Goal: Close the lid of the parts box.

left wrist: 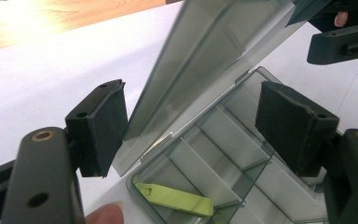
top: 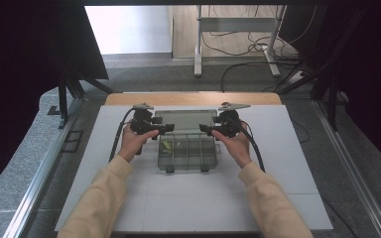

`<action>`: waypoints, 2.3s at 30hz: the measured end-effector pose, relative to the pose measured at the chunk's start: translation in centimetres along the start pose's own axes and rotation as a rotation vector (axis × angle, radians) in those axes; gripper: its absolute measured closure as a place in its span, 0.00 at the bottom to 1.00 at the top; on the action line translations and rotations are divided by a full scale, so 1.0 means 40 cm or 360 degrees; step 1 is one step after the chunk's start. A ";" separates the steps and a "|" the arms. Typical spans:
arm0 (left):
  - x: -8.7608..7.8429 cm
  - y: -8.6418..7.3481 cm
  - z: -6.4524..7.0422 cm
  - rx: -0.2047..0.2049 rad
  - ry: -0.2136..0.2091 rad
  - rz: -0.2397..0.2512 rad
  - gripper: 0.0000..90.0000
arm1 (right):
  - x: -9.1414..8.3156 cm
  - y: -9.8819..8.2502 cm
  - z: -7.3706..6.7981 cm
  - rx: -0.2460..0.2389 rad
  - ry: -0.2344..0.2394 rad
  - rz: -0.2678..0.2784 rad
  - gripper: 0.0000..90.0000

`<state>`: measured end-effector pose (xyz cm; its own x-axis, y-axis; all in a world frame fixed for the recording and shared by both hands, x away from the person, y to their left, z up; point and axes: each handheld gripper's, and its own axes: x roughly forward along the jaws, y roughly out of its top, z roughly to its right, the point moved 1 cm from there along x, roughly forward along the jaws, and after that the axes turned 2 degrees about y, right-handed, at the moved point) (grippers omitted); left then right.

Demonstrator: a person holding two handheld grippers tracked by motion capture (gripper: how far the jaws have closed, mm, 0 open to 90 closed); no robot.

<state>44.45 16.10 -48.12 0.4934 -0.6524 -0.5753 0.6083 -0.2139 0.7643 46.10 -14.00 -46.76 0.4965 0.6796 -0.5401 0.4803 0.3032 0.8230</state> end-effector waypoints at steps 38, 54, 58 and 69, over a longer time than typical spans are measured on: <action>-0.061 -0.060 -0.021 0.0049 -0.0061 -0.0069 0.22 | -0.009 -0.019 -0.014 -0.0036 0.0029 -0.0010 0.26; -0.098 -0.075 -0.070 -0.0011 0.0180 -0.0097 0.48 | -0.009 -0.019 -0.017 -0.0044 0.0034 -0.0012 0.26; -0.103 -0.064 -0.072 -0.0115 0.0152 0.0001 0.66 | -0.010 -0.018 -0.015 -0.0044 0.0031 -0.0009 0.26; -0.101 -0.050 -0.053 -0.0156 0.0079 0.0104 0.92 | -0.016 -0.019 -0.009 -0.0022 0.0028 -0.0016 0.26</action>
<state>42.54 20.71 -47.95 0.5628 -0.6251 -0.5409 0.6305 -0.0986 0.7699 45.17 -14.44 -46.96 0.4787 0.6880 -0.5454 0.4750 0.3195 0.8199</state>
